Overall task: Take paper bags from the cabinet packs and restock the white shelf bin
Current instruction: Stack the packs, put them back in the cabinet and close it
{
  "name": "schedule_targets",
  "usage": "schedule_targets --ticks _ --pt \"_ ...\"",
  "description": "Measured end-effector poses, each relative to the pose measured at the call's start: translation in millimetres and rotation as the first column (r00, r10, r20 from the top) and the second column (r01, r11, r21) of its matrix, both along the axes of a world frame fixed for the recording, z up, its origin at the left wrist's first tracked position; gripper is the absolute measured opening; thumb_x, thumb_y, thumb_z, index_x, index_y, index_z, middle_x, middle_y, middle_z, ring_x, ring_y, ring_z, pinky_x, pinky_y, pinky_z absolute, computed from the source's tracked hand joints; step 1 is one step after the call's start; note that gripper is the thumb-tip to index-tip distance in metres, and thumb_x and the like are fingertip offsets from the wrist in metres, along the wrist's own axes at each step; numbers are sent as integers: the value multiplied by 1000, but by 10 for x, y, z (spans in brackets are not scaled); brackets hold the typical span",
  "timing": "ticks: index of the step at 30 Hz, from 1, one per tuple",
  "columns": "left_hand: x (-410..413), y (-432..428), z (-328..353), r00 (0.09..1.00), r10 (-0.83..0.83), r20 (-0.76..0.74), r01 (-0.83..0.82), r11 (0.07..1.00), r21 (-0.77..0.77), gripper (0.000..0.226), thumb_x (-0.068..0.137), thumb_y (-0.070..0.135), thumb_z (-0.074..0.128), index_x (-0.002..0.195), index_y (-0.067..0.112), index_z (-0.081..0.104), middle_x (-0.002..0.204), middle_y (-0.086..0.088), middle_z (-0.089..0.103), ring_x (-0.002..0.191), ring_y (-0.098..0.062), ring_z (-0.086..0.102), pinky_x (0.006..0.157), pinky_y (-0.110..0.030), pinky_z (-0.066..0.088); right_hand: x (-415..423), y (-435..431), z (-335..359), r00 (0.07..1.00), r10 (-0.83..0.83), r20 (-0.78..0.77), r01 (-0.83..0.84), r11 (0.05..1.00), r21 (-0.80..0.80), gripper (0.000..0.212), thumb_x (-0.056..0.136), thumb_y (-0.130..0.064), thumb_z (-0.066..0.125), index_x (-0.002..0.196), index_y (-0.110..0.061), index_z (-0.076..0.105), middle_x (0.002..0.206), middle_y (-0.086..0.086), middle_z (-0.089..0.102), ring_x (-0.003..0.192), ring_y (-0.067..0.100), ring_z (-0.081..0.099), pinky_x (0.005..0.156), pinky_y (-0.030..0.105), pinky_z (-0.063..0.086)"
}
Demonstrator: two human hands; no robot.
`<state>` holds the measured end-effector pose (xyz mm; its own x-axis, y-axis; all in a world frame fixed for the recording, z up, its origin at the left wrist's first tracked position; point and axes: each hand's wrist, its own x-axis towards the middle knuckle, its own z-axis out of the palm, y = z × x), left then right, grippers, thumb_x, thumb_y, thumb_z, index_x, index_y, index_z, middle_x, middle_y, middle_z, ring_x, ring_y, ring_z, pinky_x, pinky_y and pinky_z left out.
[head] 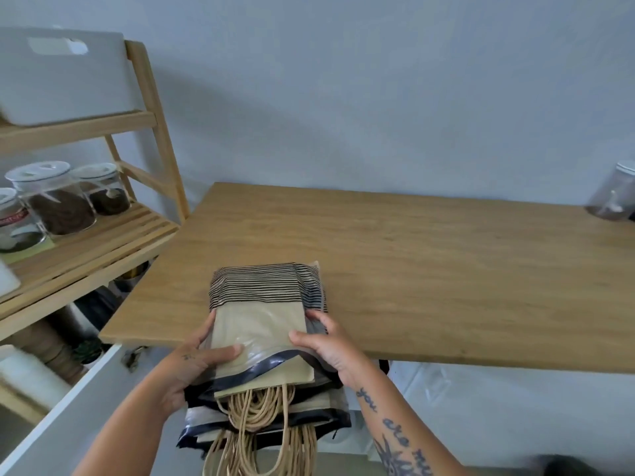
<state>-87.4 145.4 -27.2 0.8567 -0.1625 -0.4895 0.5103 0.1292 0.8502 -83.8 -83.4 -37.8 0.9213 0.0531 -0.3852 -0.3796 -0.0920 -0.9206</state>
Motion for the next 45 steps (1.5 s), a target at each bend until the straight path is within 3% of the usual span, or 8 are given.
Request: schedule_targets --ticks 3,8,14,19,23,32,36,45 --pt "-183 54 4 999 -30 18 30 1000 8 107 55 8 80 139 47 28 106 -11 62 75 -30 71 54 -34 56 -210 41 8 1000 -2 12 2 1000 -5 72 69 -30 79 132 -24 46 131 2 55 115 21 56 100 38 46" --pt "-584 250 -71 998 -47 45 47 999 -2 104 53 11 83 137 48 34 109 -5 65 89 -29 70 70 -37 56 -678 196 -26 999 -35 -31 37 996 86 60 70 -23 79 123 -28 52 104 -7 65 86 7 67 59 11 50" --pt "-1209 630 -307 997 -33 68 35 999 -21 101 55 8 84 133 51 37 104 -1 72 87 -26 71 66 -33 58 -1276 567 -252 995 -83 -51 88 990 105 54 66 -21 82 112 -34 59 116 1 66 102 19 66 96 38 50" --pt "-1631 922 -604 995 -72 71 73 997 -9 104 59 6 82 140 46 30 119 -6 65 97 -27 68 76 -37 58 -1723 877 -582 987 -129 -93 139 983 117 58 64 -17 83 113 -36 60 115 -4 63 103 16 64 89 32 54" --pt "-1828 1015 -839 996 -87 36 87 996 3 104 61 3 81 143 41 28 124 -6 61 101 -28 66 83 -42 56 -1990 996 -836 970 -172 -170 195 972 130 60 53 -20 86 103 -40 60 114 -1 65 106 21 63 97 42 49" --pt "-1521 823 -1341 988 -146 -56 147 989 16 103 59 10 82 140 43 29 119 1 59 95 -22 67 66 -29 58 -1788 779 -1368 954 -177 -241 201 976 79 80 48 -23 85 122 -27 55 115 -1 66 109 21 61 101 44 45" --pt "-1156 674 -1836 984 -167 -62 169 985 28 108 54 18 84 141 45 26 126 7 57 108 -17 61 87 -32 54 -1442 557 -1788 955 -179 -235 194 980 46 82 46 -26 85 123 -27 56 120 3 65 111 23 61 102 45 44" --pt "-231 428 -3022 982 -181 55 183 983 -16 99 64 13 82 134 57 26 116 37 49 97 22 53 73 -2 45 -552 301 -2809 979 -155 -130 156 988 -3 90 47 -36 81 131 -28 49 127 3 61 115 22 59 105 46 40"
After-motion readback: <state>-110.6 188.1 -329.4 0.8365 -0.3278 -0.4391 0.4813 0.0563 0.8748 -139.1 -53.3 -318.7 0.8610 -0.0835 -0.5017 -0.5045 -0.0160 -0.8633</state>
